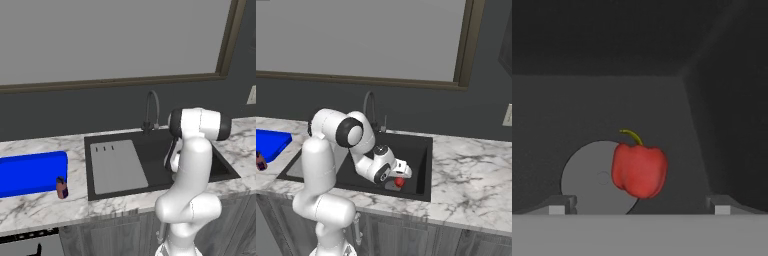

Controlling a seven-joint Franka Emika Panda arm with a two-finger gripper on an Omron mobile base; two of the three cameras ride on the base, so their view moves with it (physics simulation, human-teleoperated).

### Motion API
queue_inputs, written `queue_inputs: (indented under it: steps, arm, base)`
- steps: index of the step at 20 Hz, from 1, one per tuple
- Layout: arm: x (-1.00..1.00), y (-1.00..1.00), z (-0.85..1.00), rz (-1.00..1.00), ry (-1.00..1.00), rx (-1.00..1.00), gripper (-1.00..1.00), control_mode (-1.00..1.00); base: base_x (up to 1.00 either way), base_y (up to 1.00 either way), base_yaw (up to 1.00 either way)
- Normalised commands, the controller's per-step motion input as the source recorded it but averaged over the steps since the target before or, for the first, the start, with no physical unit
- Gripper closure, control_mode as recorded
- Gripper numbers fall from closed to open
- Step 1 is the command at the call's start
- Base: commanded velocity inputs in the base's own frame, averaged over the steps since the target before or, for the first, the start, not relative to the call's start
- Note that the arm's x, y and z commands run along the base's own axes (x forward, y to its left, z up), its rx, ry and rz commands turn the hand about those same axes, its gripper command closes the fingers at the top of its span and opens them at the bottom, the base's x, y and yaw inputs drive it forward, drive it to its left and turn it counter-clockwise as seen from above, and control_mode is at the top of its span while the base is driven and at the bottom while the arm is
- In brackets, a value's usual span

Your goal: Pick up all produce items and place them in the sink. Turn on the sink faucet to wash them. Then turn the sink off and put them in the tray.

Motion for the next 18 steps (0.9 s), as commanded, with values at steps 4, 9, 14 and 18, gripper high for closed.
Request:
queue_inputs:
  steps: [4,9,14,18]
  arm:
    - [0.0,-0.12,-0.1,0.01,0.0,0.0,-1.0,-1.0]
    - [0.0,-0.07,-0.15,0.01,0.0,0.0,-1.0,-1.0]
    - [0.0,-0.07,-0.19,0.02,0.0,0.0,-1.0,-1.0]
    - [0.0,-0.13,-0.2,0.03,0.0,0.0,-1.0,-1.0]
  base:
    - [0.0,0.0,0.0]
    - [0.0,0.0,0.0]
    - [0.0,0.0,0.0]
    - [0.0,0.0,0.0]
